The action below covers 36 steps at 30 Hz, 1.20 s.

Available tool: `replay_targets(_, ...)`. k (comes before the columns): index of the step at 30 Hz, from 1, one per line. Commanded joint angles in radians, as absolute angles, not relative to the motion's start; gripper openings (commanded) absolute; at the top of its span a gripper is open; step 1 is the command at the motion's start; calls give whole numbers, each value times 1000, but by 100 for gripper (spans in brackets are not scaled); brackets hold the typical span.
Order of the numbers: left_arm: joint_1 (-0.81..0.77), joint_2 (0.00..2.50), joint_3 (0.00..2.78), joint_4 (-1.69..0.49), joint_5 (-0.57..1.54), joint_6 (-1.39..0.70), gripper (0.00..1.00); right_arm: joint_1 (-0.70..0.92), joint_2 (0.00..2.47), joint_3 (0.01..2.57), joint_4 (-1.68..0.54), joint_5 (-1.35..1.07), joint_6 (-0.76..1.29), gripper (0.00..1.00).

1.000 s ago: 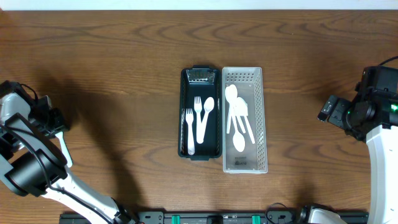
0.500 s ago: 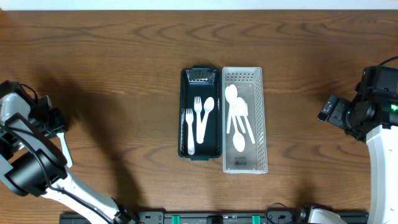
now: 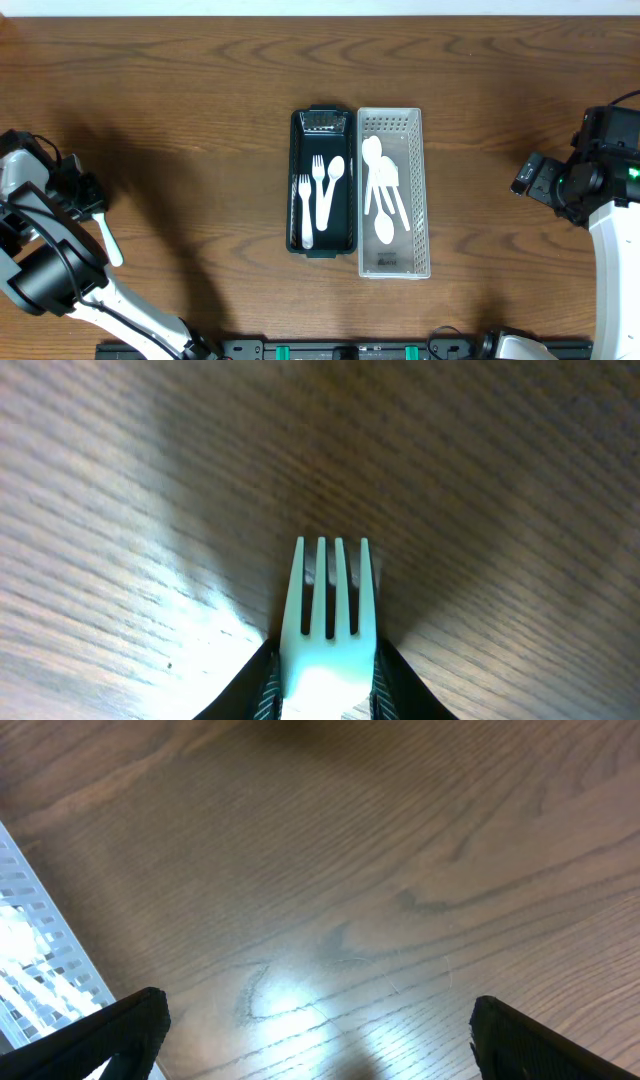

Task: Pack container
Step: 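Lower left gripper onto the last white fork and grasp it, then carry the fork into the black tray and release it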

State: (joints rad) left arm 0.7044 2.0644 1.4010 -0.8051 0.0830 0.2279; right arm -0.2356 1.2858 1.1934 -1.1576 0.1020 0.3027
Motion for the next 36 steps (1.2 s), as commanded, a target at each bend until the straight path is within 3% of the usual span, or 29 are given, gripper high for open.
replay_targets(1, 688, 2022, 1393, -819, 119, 159, 15, -242, 1283, 1187, -1152, 104, 290, 99)
replay_targets(10, 496, 1699, 1399, -846, 151, 72, 10, -241, 1283, 1187, -1135, 75, 241, 99)
replay_targets(19, -13, 1425, 1399, -935, 84, -31, 6, -234, 1283, 1182, -1117, 32, 219, 99)
replay_targets(25, -324, 1443, 1399, -904, 16, -173, 6, -208, 1283, 1182, -1114, 33, 211, 99)
replay_targets(36, -509, 1683, 1399, -820, 14, -320, 6, -202, 1283, 1181, -1115, 33, 211, 99)
